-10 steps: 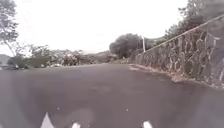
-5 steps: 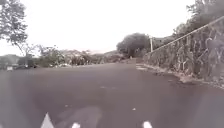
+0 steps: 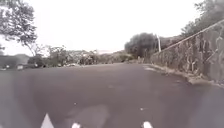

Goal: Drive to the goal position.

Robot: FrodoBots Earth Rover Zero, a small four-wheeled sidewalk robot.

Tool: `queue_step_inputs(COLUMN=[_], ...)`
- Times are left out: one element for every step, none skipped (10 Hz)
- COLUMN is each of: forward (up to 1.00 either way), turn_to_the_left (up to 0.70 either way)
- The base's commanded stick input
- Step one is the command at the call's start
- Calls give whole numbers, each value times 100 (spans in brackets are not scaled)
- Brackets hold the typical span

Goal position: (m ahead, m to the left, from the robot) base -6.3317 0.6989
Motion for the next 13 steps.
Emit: queue_step_inputs(forward=[0, 0, 0, 0, 0, 0, 0, 0, 0, 0, 0, 0, 0], turn_to_the_left=[100, 100, 100, 100, 100, 100, 100, 100, 100, 100, 100, 100, 100])
